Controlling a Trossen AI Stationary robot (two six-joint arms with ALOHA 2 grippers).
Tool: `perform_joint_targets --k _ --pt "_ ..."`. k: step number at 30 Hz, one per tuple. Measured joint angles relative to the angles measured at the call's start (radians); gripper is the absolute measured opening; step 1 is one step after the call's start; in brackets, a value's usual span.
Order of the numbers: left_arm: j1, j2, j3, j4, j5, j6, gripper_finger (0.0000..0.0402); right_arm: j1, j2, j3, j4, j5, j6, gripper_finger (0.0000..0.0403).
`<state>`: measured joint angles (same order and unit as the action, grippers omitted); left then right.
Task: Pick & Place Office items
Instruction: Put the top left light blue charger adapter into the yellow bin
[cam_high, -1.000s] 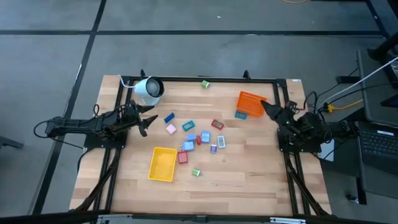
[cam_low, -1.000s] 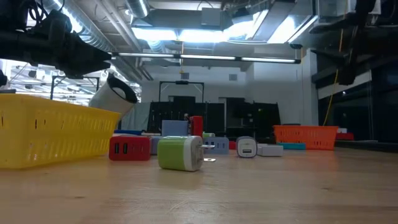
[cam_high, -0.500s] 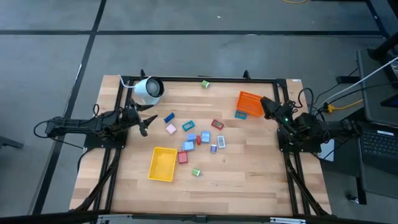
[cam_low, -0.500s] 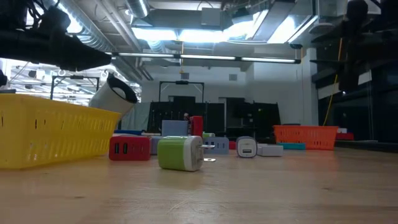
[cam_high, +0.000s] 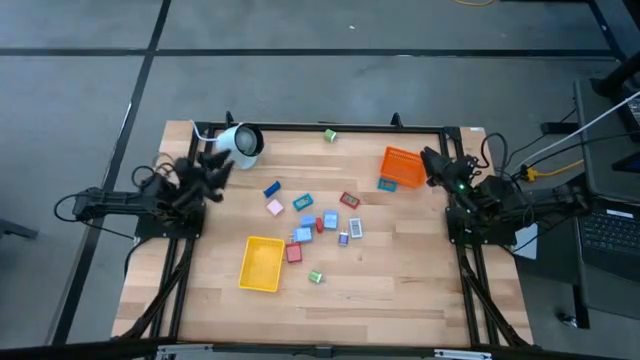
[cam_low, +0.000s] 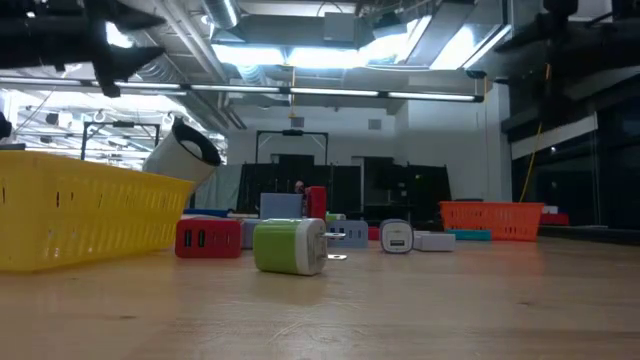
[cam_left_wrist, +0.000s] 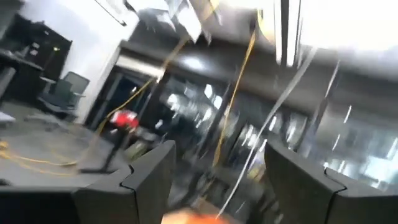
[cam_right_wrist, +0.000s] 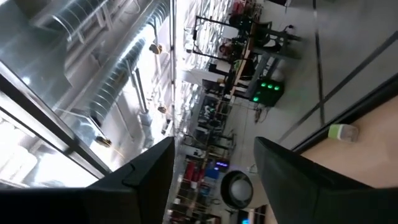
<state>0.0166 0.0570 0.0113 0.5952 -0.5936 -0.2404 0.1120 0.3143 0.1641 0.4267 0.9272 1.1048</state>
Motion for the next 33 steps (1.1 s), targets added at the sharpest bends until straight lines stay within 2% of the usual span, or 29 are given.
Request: perform_joint_targets --k 3,8,13,16,18,21,23,26,30,33 --pt "-0.001 0.000 0.000 0.096 -0.009 -0.098 0.0242 0.000 0.064 0.030 0.000 0.001 -0.021 0.0226" --pt "-0.001 0.000 0.001 0.245 -0.080 -0.300 0.0242 0.000 0.158 0.050 -0.001 0.000 0.000 0.0226" --pt "-0.001 0.000 0.001 0.259 -0.187 -0.221 0.0242 0.000 0.216 0.051 0.000 0.000 0.006 0.0226" --pt "-0.002 0.000 0.001 0.251 -0.198 -0.326 0.0242 0.000 0.229 0.051 0.000 -0.005 0.017 0.0226" --pt "0.003 0.005 0.001 0.239 -0.193 -0.340 0.0242 0.000 0.230 0.051 0.007 -0.015 0.013 0.0226" --pt "0.005 0.008 0.000 0.147 -0.134 -0.326 0.0242 0.000 0.230 0.051 0.010 -0.019 0.005 0.0226" --pt "0.005 0.020 0.001 0.085 -0.098 -0.395 0.0242 0.000 0.230 0.051 0.016 -0.032 0.005 0.0226" --pt "0.005 0.038 0.014 -0.036 0.012 -0.445 0.0242 0.000 0.230 0.051 0.053 -0.067 -0.026 0.0226" --pt "0.005 0.124 0.150 -0.407 0.073 -0.458 0.0242 0.000 0.230 0.051 0.107 -0.092 -0.087 0.0226" --pt "0.006 0.241 0.311 -0.565 0.135 -0.382 0.0244 0.000 0.230 0.051 0.138 -0.124 -0.119 0.0226"
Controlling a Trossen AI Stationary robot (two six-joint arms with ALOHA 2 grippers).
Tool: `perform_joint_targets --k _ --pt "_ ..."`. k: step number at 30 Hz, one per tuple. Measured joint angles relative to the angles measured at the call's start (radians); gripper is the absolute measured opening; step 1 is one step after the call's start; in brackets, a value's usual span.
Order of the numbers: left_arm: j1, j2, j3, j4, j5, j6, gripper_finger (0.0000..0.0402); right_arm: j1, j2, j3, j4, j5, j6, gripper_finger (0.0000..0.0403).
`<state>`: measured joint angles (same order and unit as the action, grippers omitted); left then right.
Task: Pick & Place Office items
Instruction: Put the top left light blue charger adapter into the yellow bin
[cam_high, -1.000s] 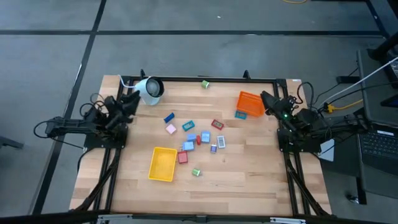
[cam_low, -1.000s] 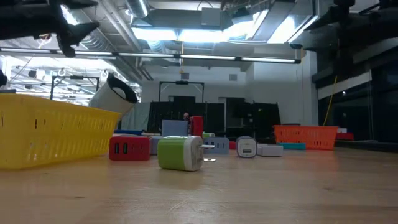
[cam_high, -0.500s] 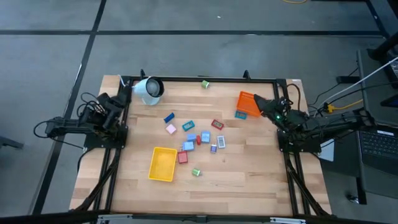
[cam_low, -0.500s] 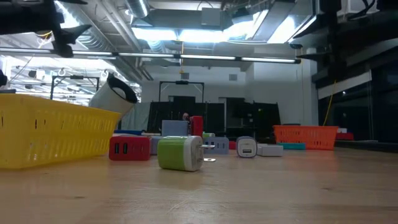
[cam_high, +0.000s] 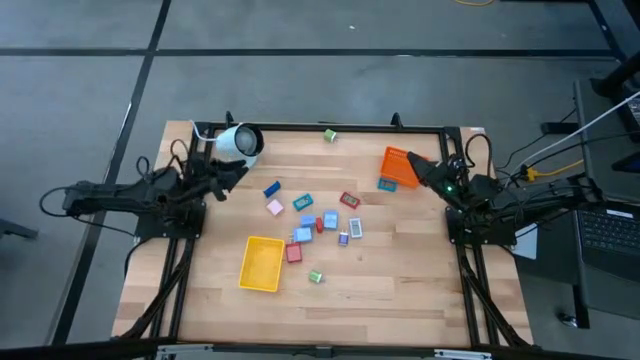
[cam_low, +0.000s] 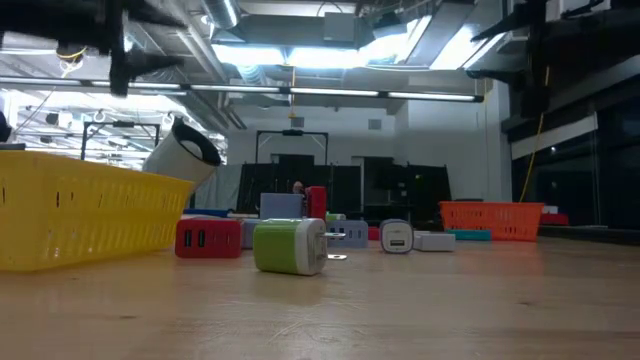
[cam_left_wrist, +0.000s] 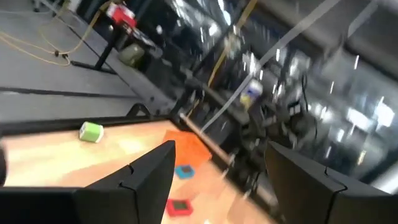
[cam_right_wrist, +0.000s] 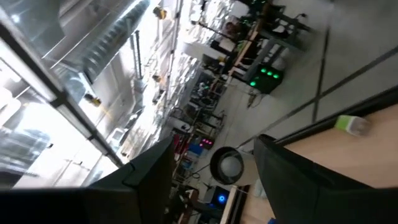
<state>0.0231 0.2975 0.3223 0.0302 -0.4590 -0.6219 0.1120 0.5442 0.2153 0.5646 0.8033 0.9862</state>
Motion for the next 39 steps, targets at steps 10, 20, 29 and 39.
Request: perform_joint_targets --k 10,20,29,39 --pt "0.002 0.684 0.545 -0.489 0.063 0.378 0.0289 0.000 -0.001 0.000 0.024 -0.026 -0.003 0.0226" --pt "0.043 1.187 0.905 -0.612 0.330 0.587 0.0292 0.000 -0.001 0.000 0.055 -0.074 0.000 0.0227" --pt "0.007 1.296 0.952 -0.699 0.437 0.571 0.0293 0.000 -0.001 0.000 0.065 -0.140 -0.004 0.0227" --pt "-0.030 1.373 0.949 -0.711 0.427 0.476 0.0293 0.000 -0.001 0.000 0.064 -0.168 -0.030 0.0227"
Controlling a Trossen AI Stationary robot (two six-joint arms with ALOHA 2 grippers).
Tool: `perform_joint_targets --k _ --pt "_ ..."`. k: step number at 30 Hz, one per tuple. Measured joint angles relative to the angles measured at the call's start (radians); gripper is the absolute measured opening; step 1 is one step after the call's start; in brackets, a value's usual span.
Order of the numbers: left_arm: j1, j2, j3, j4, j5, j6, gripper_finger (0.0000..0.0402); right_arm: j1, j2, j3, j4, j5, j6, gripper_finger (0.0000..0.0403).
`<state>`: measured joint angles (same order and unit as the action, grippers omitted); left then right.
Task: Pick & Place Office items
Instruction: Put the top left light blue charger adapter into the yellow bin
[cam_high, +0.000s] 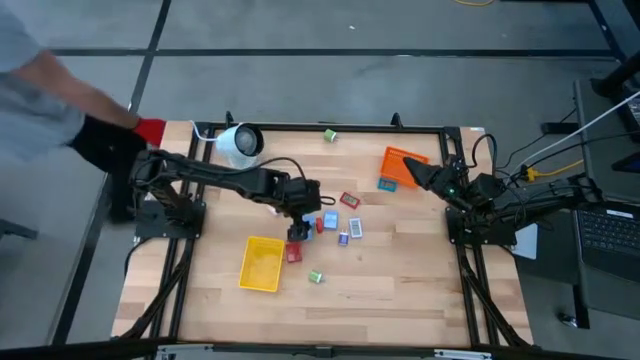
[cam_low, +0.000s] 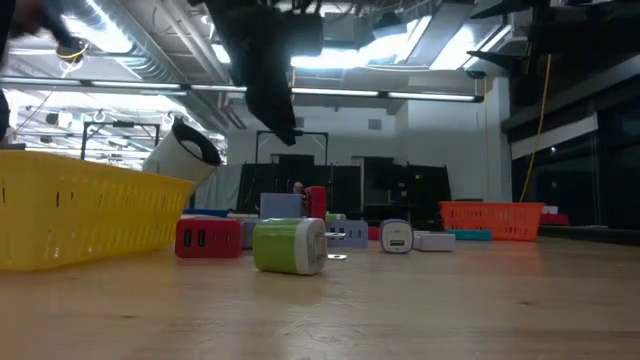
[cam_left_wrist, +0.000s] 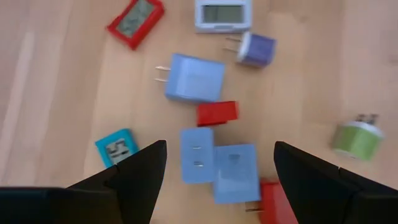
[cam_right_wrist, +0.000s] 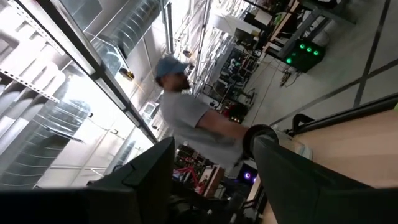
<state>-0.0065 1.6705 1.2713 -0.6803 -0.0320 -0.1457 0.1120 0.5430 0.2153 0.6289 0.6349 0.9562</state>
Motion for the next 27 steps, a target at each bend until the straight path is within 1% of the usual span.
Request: perform_joint_targets --k 9,20,23,25,27 --pt "0.017 0.135 -0.001 -0.006 -0.012 0.026 0.0292 0.000 0.000 0.000 0.000 0.000 -0.018 0.0226" --pt "0.029 0.201 -0.002 0.005 -0.008 0.032 0.0290 0.000 0.000 0.000 0.001 0.004 -0.018 0.0226" --pt "0.033 0.219 -0.002 0.003 -0.002 0.025 0.0271 0.000 0.000 0.000 0.001 0.009 -0.019 0.0226" --pt "0.036 0.227 -0.001 0.006 0.003 0.025 0.0245 0.000 0.000 0.000 0.001 0.012 -0.022 0.0226" --pt "0.040 0.235 0.001 0.010 0.013 0.018 0.0209 0.000 0.000 0.000 0.001 0.012 -0.022 0.0226"
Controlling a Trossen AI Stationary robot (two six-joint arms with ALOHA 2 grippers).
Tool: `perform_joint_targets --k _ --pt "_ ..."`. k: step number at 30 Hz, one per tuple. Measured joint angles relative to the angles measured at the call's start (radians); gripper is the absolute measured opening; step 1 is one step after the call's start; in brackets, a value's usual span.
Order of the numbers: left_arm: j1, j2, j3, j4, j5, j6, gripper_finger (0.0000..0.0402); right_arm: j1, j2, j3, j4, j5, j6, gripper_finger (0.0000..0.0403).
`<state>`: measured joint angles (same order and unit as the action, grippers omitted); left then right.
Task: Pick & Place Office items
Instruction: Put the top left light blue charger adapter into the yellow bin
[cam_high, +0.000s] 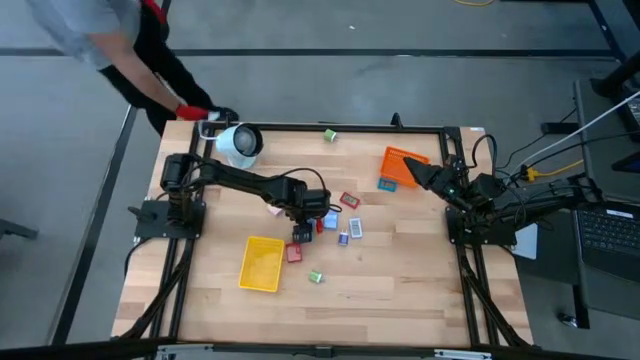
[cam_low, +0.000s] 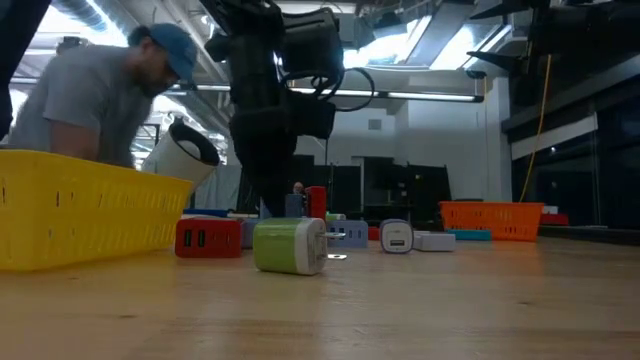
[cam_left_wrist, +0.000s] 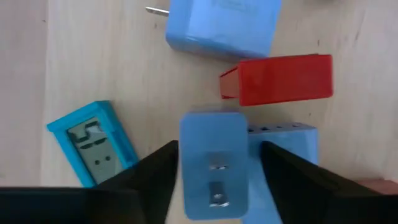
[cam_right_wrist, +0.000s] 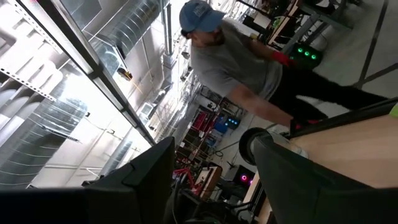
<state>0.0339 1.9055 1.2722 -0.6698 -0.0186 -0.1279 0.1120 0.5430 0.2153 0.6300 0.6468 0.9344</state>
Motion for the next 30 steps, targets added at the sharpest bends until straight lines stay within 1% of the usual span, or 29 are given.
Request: perform_joint_targets --k 4,5,7,12,14,20,23,27,30 --pt "0.018 0.001 0.001 0.005 0.021 -0.042 0.0120 0.000 0.000 0.000 0.000 0.000 0.000 0.0226" --pt "0.025 -0.004 0.000 0.007 0.037 -0.045 0.0113 0.000 0.000 0.000 0.000 0.000 0.000 0.0226" --pt "0.038 -0.013 -0.003 0.007 0.070 -0.054 0.0113 0.000 0.000 0.000 0.000 0.000 0.000 0.0226" --pt "0.071 -0.049 -0.005 0.005 0.202 -0.093 0.0113 0.000 0.000 0.000 -0.002 0.000 -0.008 0.0226" --pt "0.080 -0.067 -0.005 0.004 0.231 -0.098 0.0113 0.000 0.000 0.000 -0.002 0.000 -0.023 0.0226" --pt "0.126 -0.144 -0.005 0.005 0.264 -0.093 0.0113 0.000 0.000 0.000 -0.005 0.000 -0.034 0.0226" --pt "0.153 -0.201 -0.005 -0.018 0.281 -0.084 0.0113 0.000 0.000 0.000 -0.005 0.000 -0.034 0.0226" --pt "0.183 -0.307 -0.005 -0.137 0.287 -0.068 0.0113 0.000 0.000 0.000 -0.008 -0.004 -0.033 0.0226" --pt "0.188 -0.407 -0.005 -0.221 0.313 -0.085 0.0113 0.000 0.000 0.000 -0.011 -0.008 -0.030 0.0226"
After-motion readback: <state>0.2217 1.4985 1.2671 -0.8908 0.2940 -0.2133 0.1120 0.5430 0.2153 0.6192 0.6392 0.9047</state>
